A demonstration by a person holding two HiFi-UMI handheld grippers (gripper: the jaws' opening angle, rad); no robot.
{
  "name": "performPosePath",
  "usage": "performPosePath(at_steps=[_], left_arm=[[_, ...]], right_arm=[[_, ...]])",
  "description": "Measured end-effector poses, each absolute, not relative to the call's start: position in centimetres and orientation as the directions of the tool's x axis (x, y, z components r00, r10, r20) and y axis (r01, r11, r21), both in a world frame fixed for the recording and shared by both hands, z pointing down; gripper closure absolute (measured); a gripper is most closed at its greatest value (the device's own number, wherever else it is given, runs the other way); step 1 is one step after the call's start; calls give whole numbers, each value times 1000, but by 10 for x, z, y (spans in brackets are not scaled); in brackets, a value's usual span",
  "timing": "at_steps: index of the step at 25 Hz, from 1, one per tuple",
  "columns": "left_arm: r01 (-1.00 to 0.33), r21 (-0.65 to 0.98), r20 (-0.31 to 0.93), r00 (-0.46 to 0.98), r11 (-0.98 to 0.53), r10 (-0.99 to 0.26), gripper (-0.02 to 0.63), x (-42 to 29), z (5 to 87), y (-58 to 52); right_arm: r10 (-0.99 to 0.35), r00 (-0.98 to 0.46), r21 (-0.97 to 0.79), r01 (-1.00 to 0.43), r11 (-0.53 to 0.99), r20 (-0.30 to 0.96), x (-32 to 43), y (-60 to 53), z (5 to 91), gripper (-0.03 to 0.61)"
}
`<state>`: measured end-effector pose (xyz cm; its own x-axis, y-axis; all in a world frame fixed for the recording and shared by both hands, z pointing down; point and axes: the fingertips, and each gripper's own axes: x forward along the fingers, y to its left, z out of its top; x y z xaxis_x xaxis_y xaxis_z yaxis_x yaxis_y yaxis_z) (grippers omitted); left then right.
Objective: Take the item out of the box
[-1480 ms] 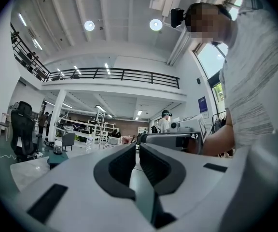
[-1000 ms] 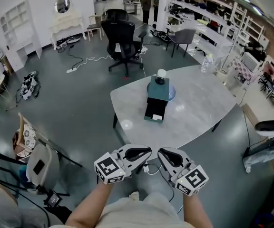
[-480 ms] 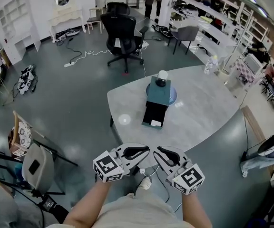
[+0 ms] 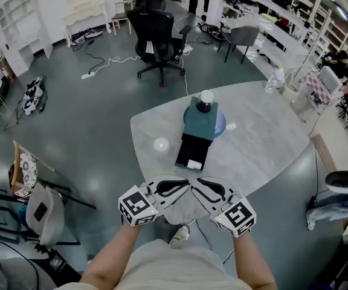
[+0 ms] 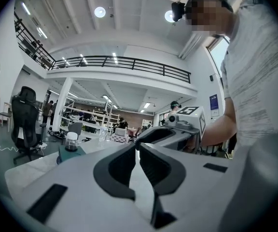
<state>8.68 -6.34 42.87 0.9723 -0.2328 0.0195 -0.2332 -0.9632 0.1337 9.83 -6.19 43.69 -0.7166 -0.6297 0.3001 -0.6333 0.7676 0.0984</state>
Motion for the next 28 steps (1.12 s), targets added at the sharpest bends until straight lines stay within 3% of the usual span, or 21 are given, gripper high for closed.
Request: performPosePath(at_steps=[6, 18, 28], left_arm=[[-256, 134, 31, 967, -957, -254, 592, 94, 441, -92], [-186, 175, 76, 982, -967, -175, 593, 77, 460, -142], [-150, 198, 109, 985, -969, -130, 593, 72, 485, -166]], right_arm=[[-602, -708, 95, -615, 782, 369, 106, -92, 462, 449], [-634, -616, 100, -676, 730, 468, 103, -138, 495, 445], [-584, -499, 151, -663, 733, 641, 120, -162, 542, 434]])
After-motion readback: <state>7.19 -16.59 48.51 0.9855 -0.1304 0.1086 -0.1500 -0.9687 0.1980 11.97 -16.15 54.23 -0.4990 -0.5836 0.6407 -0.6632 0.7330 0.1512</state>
